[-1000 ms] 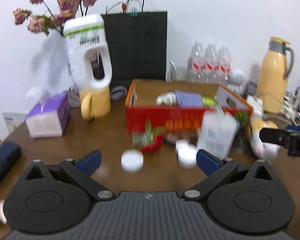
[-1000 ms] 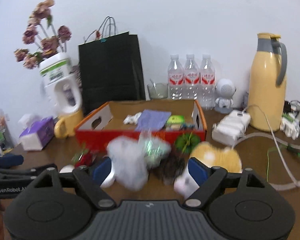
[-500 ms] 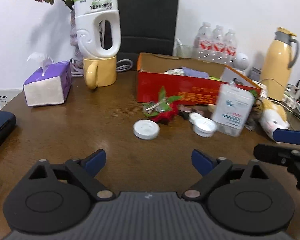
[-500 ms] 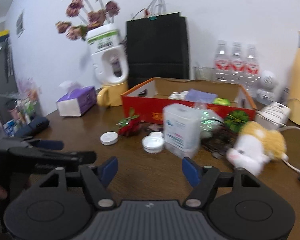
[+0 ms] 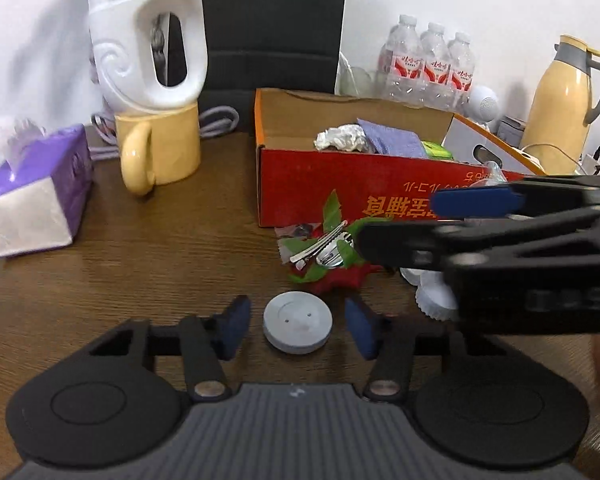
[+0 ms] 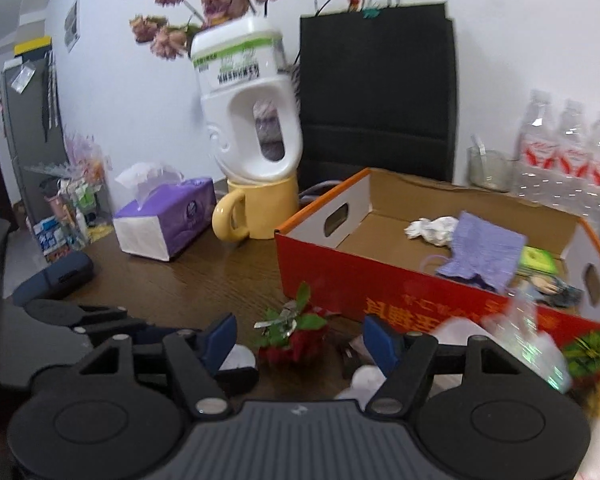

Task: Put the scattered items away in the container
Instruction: 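Grasp the white round lid with the left gripper, then grasp the red artificial flower with the right gripper while the left gripper holds the lid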

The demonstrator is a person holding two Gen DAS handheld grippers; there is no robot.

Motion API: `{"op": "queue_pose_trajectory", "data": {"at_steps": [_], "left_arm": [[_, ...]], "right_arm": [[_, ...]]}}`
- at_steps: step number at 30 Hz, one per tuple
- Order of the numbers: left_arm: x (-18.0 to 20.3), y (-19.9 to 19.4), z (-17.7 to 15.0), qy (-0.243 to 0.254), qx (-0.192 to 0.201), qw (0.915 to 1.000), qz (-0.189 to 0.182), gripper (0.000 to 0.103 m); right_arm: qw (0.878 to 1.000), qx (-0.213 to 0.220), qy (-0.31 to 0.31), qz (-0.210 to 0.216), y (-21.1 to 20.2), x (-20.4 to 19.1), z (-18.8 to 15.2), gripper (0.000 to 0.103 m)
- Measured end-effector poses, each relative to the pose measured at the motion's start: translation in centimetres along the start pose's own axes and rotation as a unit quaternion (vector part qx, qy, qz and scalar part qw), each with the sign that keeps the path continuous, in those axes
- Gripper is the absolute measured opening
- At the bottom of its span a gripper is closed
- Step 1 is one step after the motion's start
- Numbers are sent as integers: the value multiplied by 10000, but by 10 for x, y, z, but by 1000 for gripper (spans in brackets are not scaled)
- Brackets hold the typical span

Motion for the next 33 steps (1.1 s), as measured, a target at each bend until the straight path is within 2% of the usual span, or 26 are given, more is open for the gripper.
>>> {"op": "queue_pose_trajectory", "data": {"at_steps": [2, 7, 11, 15, 19, 22, 25, 30, 33], "left_arm": [[-2, 1, -4, -10, -65, 10000, -28, 40], [-10, -3, -3, 58, 33, 9999, 78, 40], [-29, -20, 3, -216, 283, 9990, 278, 39], [-50, -30, 0, -525, 310, 9967, 538, 39], [-59, -36, 3, -682, 390, 9953, 570, 39], [-62, -39, 5, -730, 426, 9944, 638, 39], [-62, -42, 5, -756, 452, 9939, 658, 39], [-65, -51, 4, -809, 504, 9929, 708, 39], [-61, -60, 3, -805, 554, 9927, 704, 39]], "right_arm": [[9999, -28, -150, 0, 13, -1, 4, 68], [9990, -122, -412, -90, 32, -3, 10, 67], [9973, -173, -692, -159, 36, -11, 10, 66], [9968, -189, -778, -65, 38, -22, 8, 63], [9939, -339, -1022, -242, 50, -28, 1, 63], [9932, -453, -1045, -251, 60, -30, -8, 62], [9940, -515, -945, -201, 66, -30, -13, 51], [9970, -332, -663, -241, 55, -24, -11, 48], [9977, -84, -604, -285, 31, -25, -7, 48]]}}
Point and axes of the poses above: each gripper's, at about its wrist camera, not at the fingertips, and y roughly the way its jaws point, x to its right, z to its top, the point moved 9 cm from there along y, roughly the way its jaws point, and after that the axes turned 5 degrees about -y, right-handed, at the moved point
